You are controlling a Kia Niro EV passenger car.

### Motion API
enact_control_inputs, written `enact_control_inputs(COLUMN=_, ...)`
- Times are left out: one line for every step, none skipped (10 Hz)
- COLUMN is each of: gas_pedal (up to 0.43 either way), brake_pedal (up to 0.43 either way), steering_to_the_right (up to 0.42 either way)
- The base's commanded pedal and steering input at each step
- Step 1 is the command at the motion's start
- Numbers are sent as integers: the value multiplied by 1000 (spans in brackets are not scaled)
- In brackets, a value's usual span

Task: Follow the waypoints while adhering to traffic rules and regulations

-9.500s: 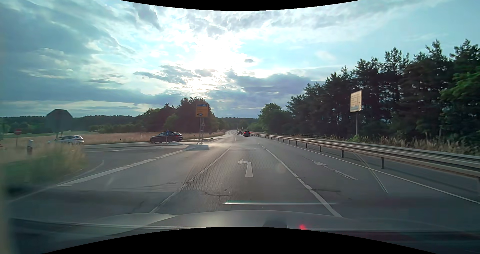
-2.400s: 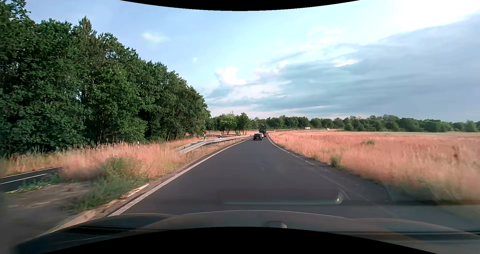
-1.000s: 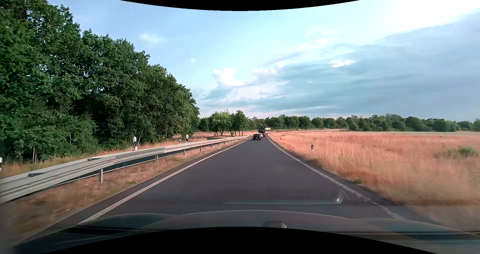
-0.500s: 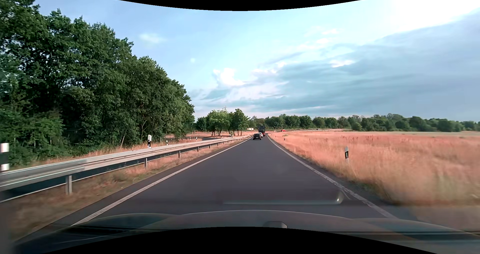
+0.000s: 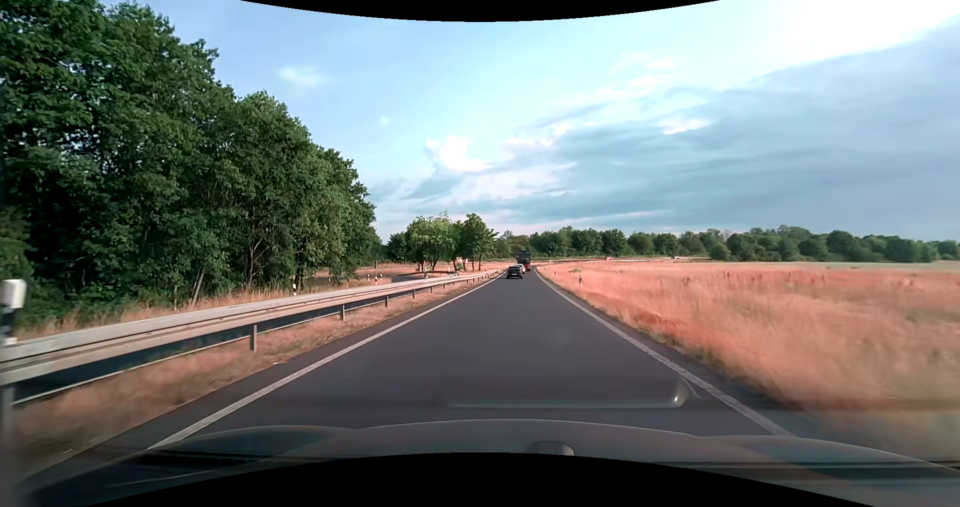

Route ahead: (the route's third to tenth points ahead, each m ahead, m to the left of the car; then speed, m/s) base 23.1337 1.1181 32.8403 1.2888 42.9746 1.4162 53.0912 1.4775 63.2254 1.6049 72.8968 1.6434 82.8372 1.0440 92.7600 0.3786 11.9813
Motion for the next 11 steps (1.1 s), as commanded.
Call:
enact_control_inputs(gas_pedal=248, brake_pedal=0, steering_to_the_right=-2)
enact_control_inputs(gas_pedal=248, brake_pedal=0, steering_to_the_right=-1)
enact_control_inputs(gas_pedal=248, brake_pedal=0, steering_to_the_right=-2)
enact_control_inputs(gas_pedal=248, brake_pedal=0, steering_to_the_right=-2)
enact_control_inputs(gas_pedal=248, brake_pedal=0, steering_to_the_right=-2)
enact_control_inputs(gas_pedal=248, brake_pedal=0, steering_to_the_right=-1)
enact_control_inputs(gas_pedal=248, brake_pedal=0, steering_to_the_right=-2)
enact_control_inputs(gas_pedal=248, brake_pedal=0, steering_to_the_right=-2)
enact_control_inputs(gas_pedal=248, brake_pedal=0, steering_to_the_right=-2)
enact_control_inputs(gas_pedal=248, brake_pedal=0, steering_to_the_right=-3)
enact_control_inputs(gas_pedal=248, brake_pedal=0, steering_to_the_right=-3)
